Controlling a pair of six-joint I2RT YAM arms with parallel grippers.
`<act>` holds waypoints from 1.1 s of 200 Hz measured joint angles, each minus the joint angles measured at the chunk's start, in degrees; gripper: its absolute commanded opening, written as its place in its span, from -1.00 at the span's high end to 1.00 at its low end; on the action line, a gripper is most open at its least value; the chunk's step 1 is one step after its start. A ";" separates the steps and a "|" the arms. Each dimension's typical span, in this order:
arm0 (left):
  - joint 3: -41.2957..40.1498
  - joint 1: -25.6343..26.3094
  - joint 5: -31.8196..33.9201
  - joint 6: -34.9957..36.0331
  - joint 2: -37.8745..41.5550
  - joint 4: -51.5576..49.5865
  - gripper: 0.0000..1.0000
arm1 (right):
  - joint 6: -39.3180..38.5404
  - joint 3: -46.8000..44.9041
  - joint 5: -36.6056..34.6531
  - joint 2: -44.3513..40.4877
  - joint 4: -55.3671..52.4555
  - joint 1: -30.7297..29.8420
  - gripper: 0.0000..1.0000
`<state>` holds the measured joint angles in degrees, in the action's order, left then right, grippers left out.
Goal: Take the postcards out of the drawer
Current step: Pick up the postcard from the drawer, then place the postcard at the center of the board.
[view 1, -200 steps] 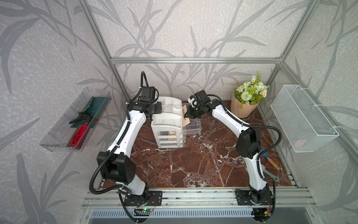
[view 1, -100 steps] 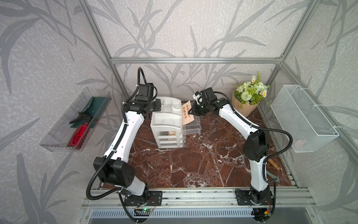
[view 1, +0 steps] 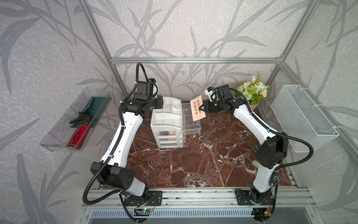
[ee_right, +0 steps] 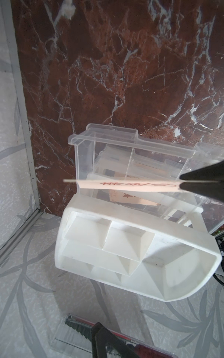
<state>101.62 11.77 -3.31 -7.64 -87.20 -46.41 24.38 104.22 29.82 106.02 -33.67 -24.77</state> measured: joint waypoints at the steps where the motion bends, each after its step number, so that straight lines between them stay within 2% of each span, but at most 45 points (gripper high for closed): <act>1: 0.04 0.13 0.00 0.02 0.00 0.00 0.33 | -0.31 -0.11 0.15 -0.15 0.04 0.00 1.00; 69: 1.53 8.63 -8.33 2.38 -0.59 -0.15 0.30 | -16.98 -2.32 12.66 -5.44 -3.15 0.15 1.00; 118: 1.46 11.26 -16.20 5.09 -1.77 -0.28 0.29 | -26.18 -5.77 21.29 -8.68 -5.90 0.20 1.00; 159: 0.09 11.50 -21.46 6.62 -1.38 0.15 0.26 | -30.14 -6.27 26.58 -10.05 -6.49 0.20 1.00; 220: -4.66 11.08 -28.28 8.41 1.53 3.21 0.17 | -31.82 -6.27 32.35 -9.94 -6.97 0.46 1.00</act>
<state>96.97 22.85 -31.59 0.78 -85.67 -43.20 -7.44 97.95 62.17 96.07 -40.64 -24.32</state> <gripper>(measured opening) 0.403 0.049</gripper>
